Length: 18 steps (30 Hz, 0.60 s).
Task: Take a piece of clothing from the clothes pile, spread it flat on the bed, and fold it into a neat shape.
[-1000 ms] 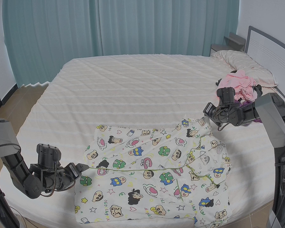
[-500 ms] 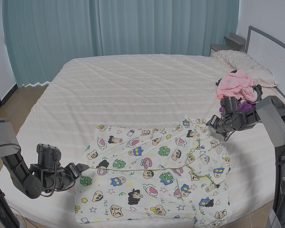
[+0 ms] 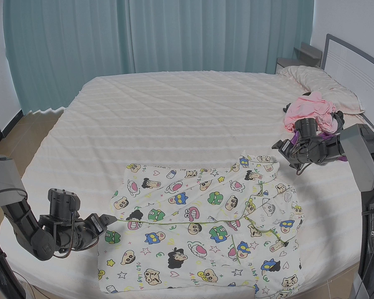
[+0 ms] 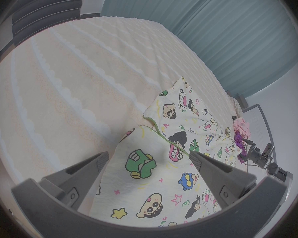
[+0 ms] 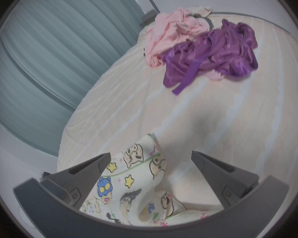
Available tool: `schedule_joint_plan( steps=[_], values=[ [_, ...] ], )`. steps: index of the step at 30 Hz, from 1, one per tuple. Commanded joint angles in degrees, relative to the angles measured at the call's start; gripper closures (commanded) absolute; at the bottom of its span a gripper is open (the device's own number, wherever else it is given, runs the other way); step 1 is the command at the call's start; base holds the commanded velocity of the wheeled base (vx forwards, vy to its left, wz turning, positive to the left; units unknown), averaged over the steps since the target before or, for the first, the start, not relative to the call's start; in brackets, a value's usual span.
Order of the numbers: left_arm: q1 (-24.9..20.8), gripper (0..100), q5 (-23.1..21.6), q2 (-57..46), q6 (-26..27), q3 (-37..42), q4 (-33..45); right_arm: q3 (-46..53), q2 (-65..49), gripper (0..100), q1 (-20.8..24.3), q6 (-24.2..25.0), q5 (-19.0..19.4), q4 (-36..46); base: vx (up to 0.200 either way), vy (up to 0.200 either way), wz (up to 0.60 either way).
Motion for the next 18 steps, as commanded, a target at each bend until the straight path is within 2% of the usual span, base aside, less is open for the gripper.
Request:
schedule_joint_plan(
  steps=[1, 6, 8, 9, 12, 18],
  values=[
    [0.00, 0, 0.00, 0.07, -0.02, 0.00, -0.02, -1.51, 3.98, 0, 0.43, 1.28, 0.93, 1.44, 0.000, 0.000, 0.00],
    [0.00, 0, 0.00, 0.24, -0.02, -0.08, -0.02, -5.73, 6.71, 0, 0.60, 4.45, 1.37, 4.60, 0.000, 0.000, 0.00],
    [0.00, 0, 0.00, 0.24, -0.02, -0.08, -0.02, -8.54, 7.32, 0, 0.96, 6.47, 2.95, 8.20, 0.000, 0.000, 0.00],
    [0.00, 0, 0.00, 0.24, -0.02, -0.08, -0.02, -10.03, 7.50, 100, 0.96, 7.35, 3.12, 9.44, 0.000, 0.000, 0.00],
    [0.00, 0, 0.00, 0.24, -0.02, -0.08, -0.02, -13.90, 7.85, 100, 0.96, 10.78, 3.12, 11.28, 0.000, 0.000, 0.00],
    [0.00, 0, 0.00, 0.16, -0.02, 0.00, -0.02, -14.61, 6.79, 100, 0.96, 11.30, 3.39, 10.67, 0.000, 0.000, 0.00]
  ],
)
